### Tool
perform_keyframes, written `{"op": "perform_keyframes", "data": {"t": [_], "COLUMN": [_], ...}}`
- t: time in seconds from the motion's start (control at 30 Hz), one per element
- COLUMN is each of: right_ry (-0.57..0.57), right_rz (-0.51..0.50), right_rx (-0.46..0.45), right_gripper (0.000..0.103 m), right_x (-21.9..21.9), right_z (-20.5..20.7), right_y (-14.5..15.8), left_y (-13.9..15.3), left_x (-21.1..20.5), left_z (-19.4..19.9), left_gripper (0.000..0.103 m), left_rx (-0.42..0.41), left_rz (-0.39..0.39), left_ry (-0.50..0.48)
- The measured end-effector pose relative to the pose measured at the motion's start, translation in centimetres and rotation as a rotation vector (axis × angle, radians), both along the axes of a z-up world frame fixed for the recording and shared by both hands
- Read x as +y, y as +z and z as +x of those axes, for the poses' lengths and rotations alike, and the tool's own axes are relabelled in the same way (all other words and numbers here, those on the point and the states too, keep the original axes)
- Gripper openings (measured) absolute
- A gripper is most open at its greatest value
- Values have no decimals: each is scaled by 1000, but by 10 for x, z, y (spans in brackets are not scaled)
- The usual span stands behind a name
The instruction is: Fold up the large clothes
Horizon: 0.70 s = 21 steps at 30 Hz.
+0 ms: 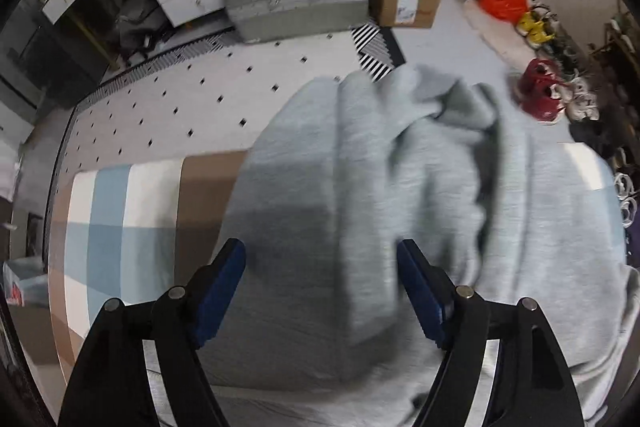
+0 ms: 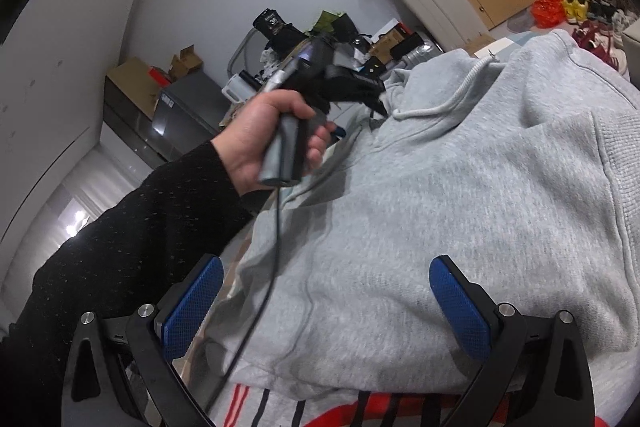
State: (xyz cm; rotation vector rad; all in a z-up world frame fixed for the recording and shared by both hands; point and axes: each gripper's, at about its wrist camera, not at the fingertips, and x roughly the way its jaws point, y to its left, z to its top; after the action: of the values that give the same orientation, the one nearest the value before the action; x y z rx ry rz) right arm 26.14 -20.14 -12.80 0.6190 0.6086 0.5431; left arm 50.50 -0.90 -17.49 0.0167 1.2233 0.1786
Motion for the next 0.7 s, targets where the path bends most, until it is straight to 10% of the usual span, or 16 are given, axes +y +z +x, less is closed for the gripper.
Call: {"op": "perform_keyframes", "data": {"t": [0.07,0.23,0.43,0.7], "right_ry": [3,0,-10,-20], "right_rz": [1,-4,1,25], "right_rx": [-4,-7,-13,-8], "right_gripper": [103,103,103,103], "right_x": [1,1,-2,-9], "right_z": [0,2,3,4], "right_y": [1,1,-1,-5], "left_y": [-2,15,44,28], "left_x": [11,16,26,21], "left_z": [1,-3,-39,-137], "left_gripper": [67,13,7,7], "left_rx": [16,-28,-123,-66], "left_rz": [-27,-80,-265,-249], "left_ry": [49,30,1,-267]}}
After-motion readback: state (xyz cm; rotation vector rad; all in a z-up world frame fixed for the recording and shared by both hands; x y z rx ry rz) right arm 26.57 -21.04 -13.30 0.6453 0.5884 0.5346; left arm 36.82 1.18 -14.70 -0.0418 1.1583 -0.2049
